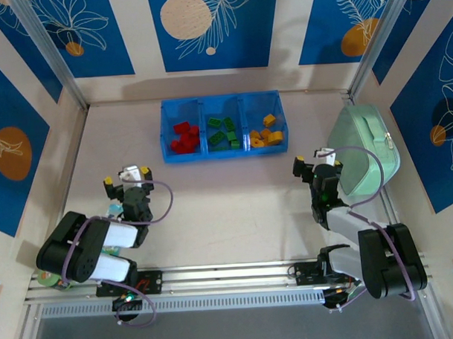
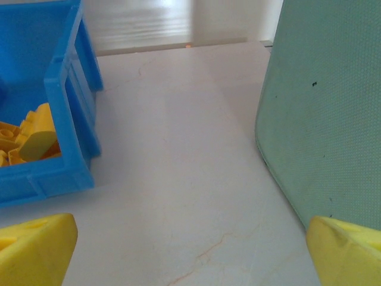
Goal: Sort the legos into containers by color
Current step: Reset both arms
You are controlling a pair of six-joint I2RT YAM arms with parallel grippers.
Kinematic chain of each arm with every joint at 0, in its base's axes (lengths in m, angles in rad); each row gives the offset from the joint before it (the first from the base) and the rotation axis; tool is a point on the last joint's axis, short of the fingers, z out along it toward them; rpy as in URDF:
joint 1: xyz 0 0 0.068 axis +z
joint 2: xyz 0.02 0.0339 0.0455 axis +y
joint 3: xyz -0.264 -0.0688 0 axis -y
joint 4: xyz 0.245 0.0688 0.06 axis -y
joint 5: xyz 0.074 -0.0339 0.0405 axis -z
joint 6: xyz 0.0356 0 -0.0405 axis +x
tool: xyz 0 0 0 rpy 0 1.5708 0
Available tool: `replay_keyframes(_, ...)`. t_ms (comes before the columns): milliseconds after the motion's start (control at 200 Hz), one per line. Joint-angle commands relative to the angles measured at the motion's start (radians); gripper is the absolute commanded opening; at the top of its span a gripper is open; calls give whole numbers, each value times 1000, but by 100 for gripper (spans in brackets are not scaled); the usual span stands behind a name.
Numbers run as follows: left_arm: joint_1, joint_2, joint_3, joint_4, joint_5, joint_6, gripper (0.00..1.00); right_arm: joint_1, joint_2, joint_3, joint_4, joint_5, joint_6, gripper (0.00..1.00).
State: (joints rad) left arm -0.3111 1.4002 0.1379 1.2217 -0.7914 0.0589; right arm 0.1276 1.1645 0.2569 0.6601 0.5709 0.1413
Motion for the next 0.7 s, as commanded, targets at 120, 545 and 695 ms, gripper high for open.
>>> replay_keyframes(120,103,118,-2,178,41,-71,100,-17,23,-24,115,-28,24,99)
replay_keyframes(545,105,110,-21,186,103,-67,100,-33,304,-93,612,-55,8,99)
replay_keyframes(695,97,117,-13,187,143,-38,100,57,327,-55,563,-85,-127,99)
